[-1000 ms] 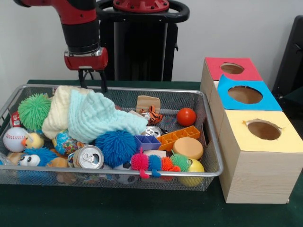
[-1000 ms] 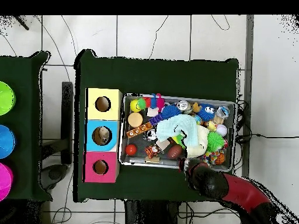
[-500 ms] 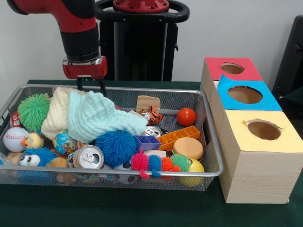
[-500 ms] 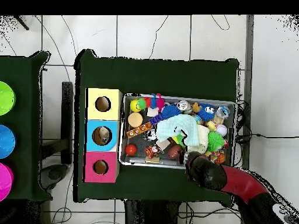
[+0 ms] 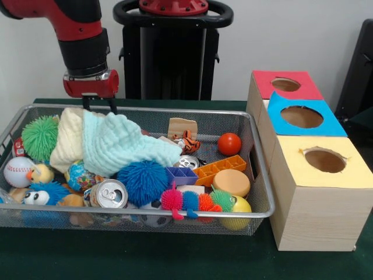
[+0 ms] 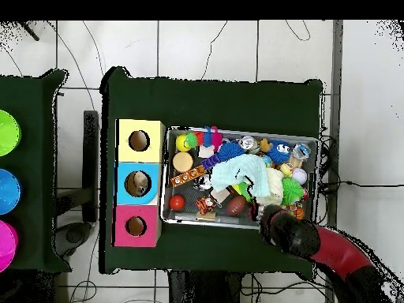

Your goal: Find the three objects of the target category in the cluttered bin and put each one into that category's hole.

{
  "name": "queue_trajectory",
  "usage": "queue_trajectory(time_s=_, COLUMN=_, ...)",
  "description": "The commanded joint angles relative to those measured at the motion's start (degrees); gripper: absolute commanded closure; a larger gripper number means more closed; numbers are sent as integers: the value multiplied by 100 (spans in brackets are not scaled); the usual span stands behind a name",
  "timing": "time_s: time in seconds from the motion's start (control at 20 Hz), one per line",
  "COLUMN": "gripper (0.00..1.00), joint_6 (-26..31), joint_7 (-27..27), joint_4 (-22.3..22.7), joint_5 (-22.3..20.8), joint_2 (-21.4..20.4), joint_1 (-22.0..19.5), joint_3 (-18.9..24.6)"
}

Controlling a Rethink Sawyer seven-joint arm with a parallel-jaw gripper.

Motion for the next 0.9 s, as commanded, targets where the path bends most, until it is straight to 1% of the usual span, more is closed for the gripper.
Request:
queue_trajectory(time_s=0.05, gripper=0, joint_6=474, joint_7=480, joint_4=-419, joint_5=534, joint_2=-48, joint_1=-130, joint_3=518)
queue_trajectory(time_s=0.2, gripper=0, joint_6=456, joint_7=591, joint_4=-317, joint_5=667, joint_2=-237, joint_1=-123, joint_3=466)
queue_trajectory(time_s=0.25, gripper=0, joint_6=404, joint_7=666, joint_4=-298, joint_5=719, joint_2=-256, joint_1=-83, joint_3=440)
queue_trajectory(time_s=0.3, gripper=0, joint_6=224, joint_7=812, joint_4=-211, joint_5=801, joint_2=-253, joint_1=-116, joint_3=437)
queue_trajectory(time_s=0.45, gripper=0, joint_6=-175, joint_7=1070, joint_4=212, joint_5=967, joint_2=-392, joint_1=-229, joint_3=558)
queue_trajectory(time_s=0.55, gripper=0, joint_6=-468, joint_7=1289, joint_4=626, joint_5=1115, joint_2=-590, joint_1=-375, joint_3=696)
queue_trajectory(time_s=0.65, gripper=0, joint_6=-556, joint_7=1523, joint_4=971, joint_5=1352, joint_2=-897, joint_1=-457, joint_3=823)
queue_trajectory(time_s=0.7, gripper=0, joint_6=-497, joint_7=1563, joint_4=1087, joint_5=1497, joint_2=-1021, joint_1=-533, joint_3=919)
queue_trajectory(time_s=0.8, gripper=0, joint_6=-381, joint_7=1671, joint_4=1252, joint_5=1783, joint_2=-1130, joint_1=-547, joint_3=997)
queue_trajectory(time_s=0.85, gripper=0, joint_6=-415, joint_7=1725, joint_4=1336, joint_5=1880, joint_2=-1136, joint_1=-528, joint_3=1025)
queue_trajectory(time_s=0.9, gripper=0, joint_6=-299, joint_7=1749, joint_4=1468, joint_5=2071, joint_2=-1203, joint_1=-607, joint_3=1184)
